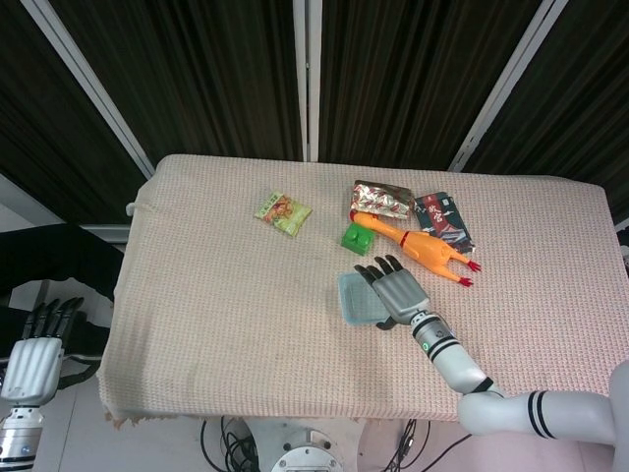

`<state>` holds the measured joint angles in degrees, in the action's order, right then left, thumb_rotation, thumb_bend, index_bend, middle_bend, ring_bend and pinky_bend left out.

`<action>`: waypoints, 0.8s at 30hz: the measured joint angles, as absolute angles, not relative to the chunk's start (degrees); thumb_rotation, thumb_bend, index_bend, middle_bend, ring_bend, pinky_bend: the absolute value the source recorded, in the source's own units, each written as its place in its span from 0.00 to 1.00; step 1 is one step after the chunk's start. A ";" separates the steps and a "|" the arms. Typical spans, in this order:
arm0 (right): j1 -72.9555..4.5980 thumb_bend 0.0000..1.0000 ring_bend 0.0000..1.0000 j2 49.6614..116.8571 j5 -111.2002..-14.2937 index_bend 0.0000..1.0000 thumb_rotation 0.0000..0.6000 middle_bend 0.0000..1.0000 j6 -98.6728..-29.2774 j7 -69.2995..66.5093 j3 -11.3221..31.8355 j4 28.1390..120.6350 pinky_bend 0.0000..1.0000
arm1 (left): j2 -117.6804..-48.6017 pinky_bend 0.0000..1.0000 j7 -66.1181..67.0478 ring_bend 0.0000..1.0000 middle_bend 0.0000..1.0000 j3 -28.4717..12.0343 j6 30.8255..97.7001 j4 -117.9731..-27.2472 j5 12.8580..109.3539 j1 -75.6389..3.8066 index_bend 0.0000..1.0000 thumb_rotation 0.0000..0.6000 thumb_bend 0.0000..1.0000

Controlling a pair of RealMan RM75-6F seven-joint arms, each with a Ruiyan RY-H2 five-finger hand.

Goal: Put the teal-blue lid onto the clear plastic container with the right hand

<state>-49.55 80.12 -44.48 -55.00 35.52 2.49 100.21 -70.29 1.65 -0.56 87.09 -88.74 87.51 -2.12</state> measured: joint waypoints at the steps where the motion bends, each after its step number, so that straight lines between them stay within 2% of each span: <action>1: -49.54 0.09 0.00 79.99 -44.59 0.00 1.00 0.06 -54.98 35.48 2.46 100.33 0.00 | -70.30 0.00 1.63 0.01 0.08 -0.56 87.09 -88.75 87.49 -2.10 0.06 1.00 0.07; 11: -48.81 0.03 0.00 78.95 -46.14 0.00 1.00 0.03 -56.08 35.19 1.94 101.82 0.00 | -70.32 0.00 1.59 0.01 0.08 -0.58 86.87 -88.69 87.41 -2.22 0.06 1.00 0.07; 19: -45.56 0.03 0.00 75.29 -51.90 0.00 1.00 0.16 -61.20 35.13 0.00 105.79 0.00 | -70.41 0.00 0.91 0.01 0.08 -0.54 86.78 -88.27 87.38 -2.22 0.06 1.00 0.07; 24: -42.54 0.04 0.00 71.93 -54.43 0.00 1.00 0.18 -63.12 34.46 -2.03 107.88 0.00 | -70.63 0.00 0.82 0.01 0.08 -0.49 86.57 -88.08 87.70 -2.48 0.06 1.00 0.07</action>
